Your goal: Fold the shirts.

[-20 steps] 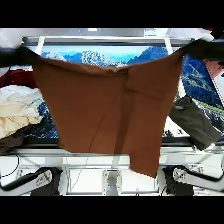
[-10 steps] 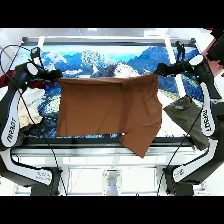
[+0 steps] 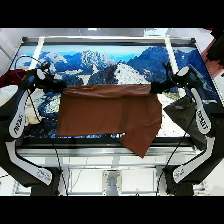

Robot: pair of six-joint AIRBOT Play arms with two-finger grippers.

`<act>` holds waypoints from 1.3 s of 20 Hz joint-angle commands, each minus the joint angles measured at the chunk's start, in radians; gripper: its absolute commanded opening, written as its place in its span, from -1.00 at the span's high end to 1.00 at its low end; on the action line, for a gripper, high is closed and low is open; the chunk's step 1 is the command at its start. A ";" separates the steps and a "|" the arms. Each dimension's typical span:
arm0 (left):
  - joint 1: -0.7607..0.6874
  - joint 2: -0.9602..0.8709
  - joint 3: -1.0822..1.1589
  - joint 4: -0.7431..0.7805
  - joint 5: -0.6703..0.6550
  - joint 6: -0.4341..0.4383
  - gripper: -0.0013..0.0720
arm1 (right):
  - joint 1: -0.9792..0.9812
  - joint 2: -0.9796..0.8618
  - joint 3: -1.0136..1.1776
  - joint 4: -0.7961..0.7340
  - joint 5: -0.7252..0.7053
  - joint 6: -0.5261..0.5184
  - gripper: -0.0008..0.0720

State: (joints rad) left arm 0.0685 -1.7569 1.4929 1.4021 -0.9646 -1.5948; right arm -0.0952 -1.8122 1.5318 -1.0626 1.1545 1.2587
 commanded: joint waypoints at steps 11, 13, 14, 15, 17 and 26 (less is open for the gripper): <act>0.040 0.038 0.067 -0.016 -0.290 0.054 -0.31 | -0.018 0.117 -0.047 -0.100 0.084 0.032 0.27; 0.063 0.137 0.069 -0.010 -0.339 0.109 -0.31 | -0.056 0.213 -0.035 -0.193 0.185 0.037 0.27; 0.073 0.189 0.062 -0.006 -0.367 0.142 -0.31 | -0.079 0.259 -0.035 -0.227 0.235 0.037 0.27; 0.087 0.251 0.032 -0.006 -0.385 0.170 -0.31 | -0.106 0.306 -0.046 -0.237 0.289 0.037 0.27; 0.124 0.382 -0.120 -0.007 -0.372 0.185 -0.31 | -0.158 0.406 -0.150 -0.216 0.338 0.030 0.27; 0.212 0.713 -0.805 -0.063 -0.249 0.155 -0.31 | -0.209 0.661 -0.919 0.079 0.219 0.000 -0.34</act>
State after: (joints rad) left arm 0.2687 -1.0950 0.7979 1.3750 -1.2221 -1.4315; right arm -0.2970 -1.1912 0.7849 -1.1229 1.3949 1.2663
